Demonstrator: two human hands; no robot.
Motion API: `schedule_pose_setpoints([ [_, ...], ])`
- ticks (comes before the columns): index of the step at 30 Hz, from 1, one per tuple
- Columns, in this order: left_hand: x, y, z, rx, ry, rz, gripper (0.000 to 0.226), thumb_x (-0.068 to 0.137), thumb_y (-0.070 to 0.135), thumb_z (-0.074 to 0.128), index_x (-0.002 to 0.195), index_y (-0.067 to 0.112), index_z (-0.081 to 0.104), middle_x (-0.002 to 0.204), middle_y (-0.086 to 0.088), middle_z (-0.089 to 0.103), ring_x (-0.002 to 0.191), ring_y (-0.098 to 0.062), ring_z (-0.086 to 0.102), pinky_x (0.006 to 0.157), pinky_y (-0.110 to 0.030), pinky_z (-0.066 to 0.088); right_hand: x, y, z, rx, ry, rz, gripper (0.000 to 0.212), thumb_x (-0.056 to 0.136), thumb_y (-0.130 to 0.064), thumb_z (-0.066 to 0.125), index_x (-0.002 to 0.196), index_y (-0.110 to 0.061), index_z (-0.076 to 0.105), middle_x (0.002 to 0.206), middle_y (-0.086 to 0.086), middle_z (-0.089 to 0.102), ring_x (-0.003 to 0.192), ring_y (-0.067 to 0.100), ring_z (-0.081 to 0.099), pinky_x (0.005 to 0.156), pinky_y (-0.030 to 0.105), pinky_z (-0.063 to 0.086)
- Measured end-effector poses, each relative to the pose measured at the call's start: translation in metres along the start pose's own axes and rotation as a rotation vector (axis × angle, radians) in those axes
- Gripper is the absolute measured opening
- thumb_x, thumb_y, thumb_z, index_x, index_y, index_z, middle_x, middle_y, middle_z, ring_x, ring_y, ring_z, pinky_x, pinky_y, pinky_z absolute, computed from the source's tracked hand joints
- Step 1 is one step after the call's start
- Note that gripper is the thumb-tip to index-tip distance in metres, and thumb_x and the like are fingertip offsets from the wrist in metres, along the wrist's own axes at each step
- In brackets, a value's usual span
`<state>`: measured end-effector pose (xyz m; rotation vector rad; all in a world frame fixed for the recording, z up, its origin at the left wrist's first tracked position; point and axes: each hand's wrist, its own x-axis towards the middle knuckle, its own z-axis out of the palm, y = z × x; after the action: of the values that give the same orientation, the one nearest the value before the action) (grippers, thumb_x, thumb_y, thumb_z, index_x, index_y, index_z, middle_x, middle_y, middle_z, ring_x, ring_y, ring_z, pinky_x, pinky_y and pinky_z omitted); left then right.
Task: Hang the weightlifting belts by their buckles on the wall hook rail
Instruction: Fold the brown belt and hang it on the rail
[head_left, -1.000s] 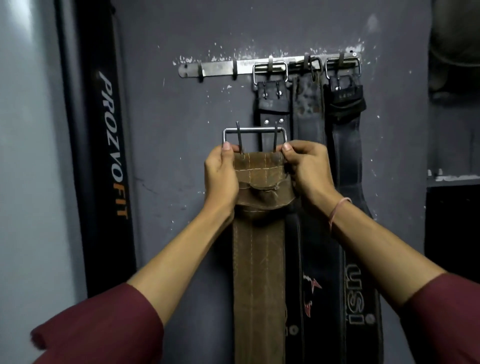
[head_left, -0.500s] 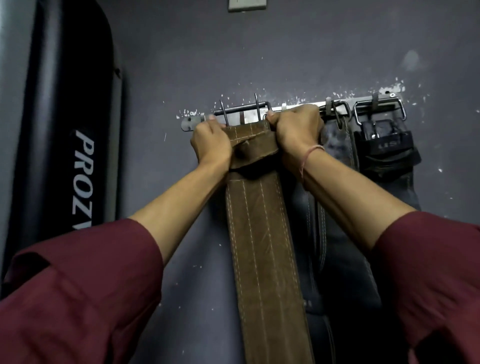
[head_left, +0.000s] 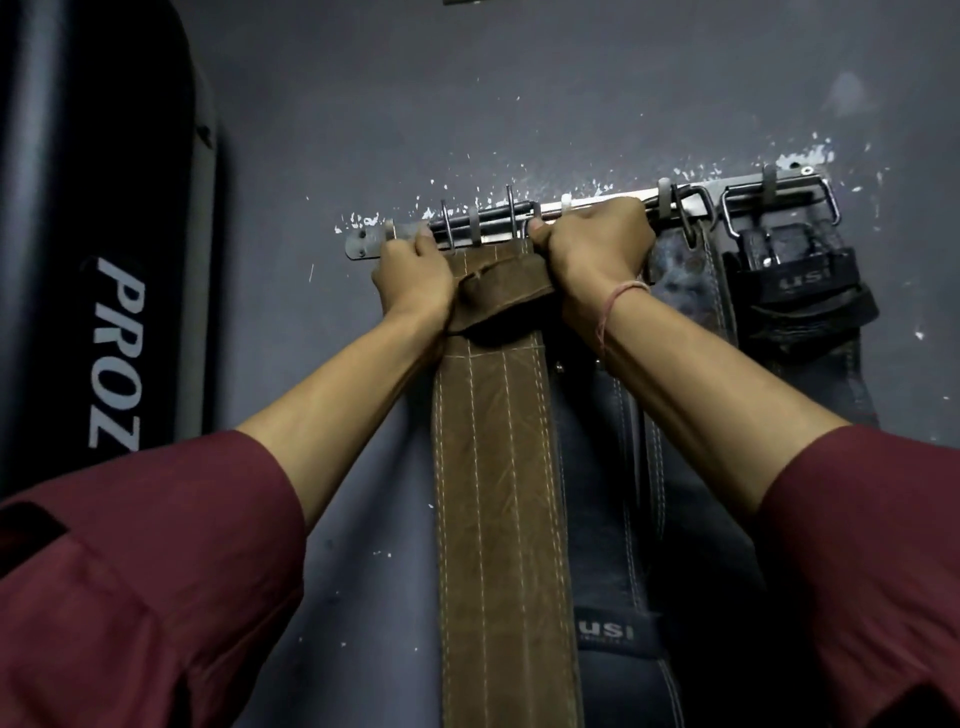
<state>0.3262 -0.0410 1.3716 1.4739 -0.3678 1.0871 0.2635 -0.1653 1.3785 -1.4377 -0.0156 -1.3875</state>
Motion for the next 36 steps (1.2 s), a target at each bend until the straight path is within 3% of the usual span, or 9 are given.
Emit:
schedule_pose_setpoints([
  [2,-0.004,-0.006,-0.003,0.048,0.004,0.030,0.048,0.107,0.029,0.039,0.079,-0.004,0.059,0.087,-0.021,0.066,0.096,-0.039,0.059,0.075,-0.039,0.042,-0.005,0.000,-0.003,-0.005,-0.014,-0.016,0.025,0.071,-0.020,0.089,0.071,-0.002,0.072,0.062,-0.004,0.063,0.058,0.005,0.055,0.051,0.018,0.045],
  [5,-0.013,-0.009,-0.009,0.086,-0.029,0.028,0.054,0.108,0.031,0.036,0.057,0.012,0.037,0.058,-0.002,0.042,0.068,-0.027,0.045,0.065,-0.033,0.028,-0.016,0.001,-0.008,-0.068,-0.037,-0.118,0.016,0.072,-0.019,0.089,0.079,-0.008,0.079,0.078,0.001,0.074,0.071,0.007,0.067,0.063,0.020,0.053],
  [7,-0.024,-0.012,-0.017,0.057,-0.027,0.014,0.053,0.108,0.033,0.033,0.059,0.013,0.038,0.061,-0.002,0.045,0.066,-0.022,0.044,0.067,-0.032,0.029,-0.031,0.004,-0.015,-0.148,-0.068,-0.223,0.016,0.079,-0.019,0.084,0.091,-0.009,0.080,0.086,0.001,0.073,0.083,0.010,0.067,0.073,0.019,0.050],
  [11,-0.059,-0.031,-0.039,0.019,-0.012,0.011,0.039,0.108,0.033,0.031,0.083,0.010,0.050,0.096,-0.015,0.063,0.096,-0.030,0.056,0.077,-0.033,0.035,-0.073,0.016,-0.027,-0.172,-0.051,-0.429,0.017,0.088,-0.013,0.073,0.104,-0.008,0.077,0.100,0.004,0.077,0.094,0.014,0.069,0.088,0.021,0.053],
  [14,-0.097,-0.049,-0.066,0.012,-0.092,0.075,0.029,0.107,0.028,0.036,0.098,0.009,0.055,0.100,-0.010,0.062,0.100,-0.028,0.058,0.078,-0.032,0.036,-0.109,0.031,-0.035,-0.099,-0.049,-0.424,0.016,0.088,-0.010,0.071,0.102,-0.009,0.077,0.097,0.003,0.077,0.090,0.014,0.070,0.089,0.030,0.056],
  [18,-0.154,-0.070,-0.107,-0.004,-0.199,0.123,0.020,0.106,0.026,0.041,0.109,0.015,0.058,0.105,-0.004,0.064,0.099,-0.017,0.060,0.081,-0.027,0.044,-0.172,0.050,-0.054,-0.074,-0.045,-0.424,0.022,0.089,-0.010,0.068,0.110,-0.009,0.070,0.109,0.003,0.071,0.104,0.017,0.066,0.095,0.042,0.053],
  [27,-0.289,-0.101,-0.197,-0.052,-0.333,-0.070,0.024,0.106,0.026,0.045,0.120,0.017,0.061,0.112,0.006,0.067,0.100,0.005,0.058,0.079,0.001,0.041,-0.326,0.079,-0.113,-0.121,-0.402,0.015,0.034,0.092,-0.024,0.069,0.125,-0.017,0.064,0.116,-0.005,0.069,0.108,0.006,0.064,0.098,0.029,0.054],
  [33,-0.396,-0.145,-0.249,0.014,-0.406,-0.242,0.021,0.104,0.023,0.050,0.116,0.013,0.064,0.107,0.004,0.068,0.091,0.013,0.057,0.075,0.001,0.040,-0.432,0.114,-0.163,-0.167,-0.612,0.214,0.043,0.094,-0.028,0.067,0.135,-0.018,0.057,0.126,-0.005,0.065,0.114,0.006,0.061,0.100,0.025,0.050],
  [36,-0.455,-0.174,-0.272,0.035,-0.428,-0.365,0.018,0.104,0.020,0.051,0.113,0.011,0.064,0.107,0.002,0.068,0.094,0.002,0.061,0.080,-0.007,0.045,-0.486,0.145,-0.192,-0.203,-0.720,0.324,0.048,0.094,-0.030,0.067,0.138,-0.021,0.052,0.131,-0.004,0.061,0.118,0.005,0.058,0.101,0.028,0.050],
])
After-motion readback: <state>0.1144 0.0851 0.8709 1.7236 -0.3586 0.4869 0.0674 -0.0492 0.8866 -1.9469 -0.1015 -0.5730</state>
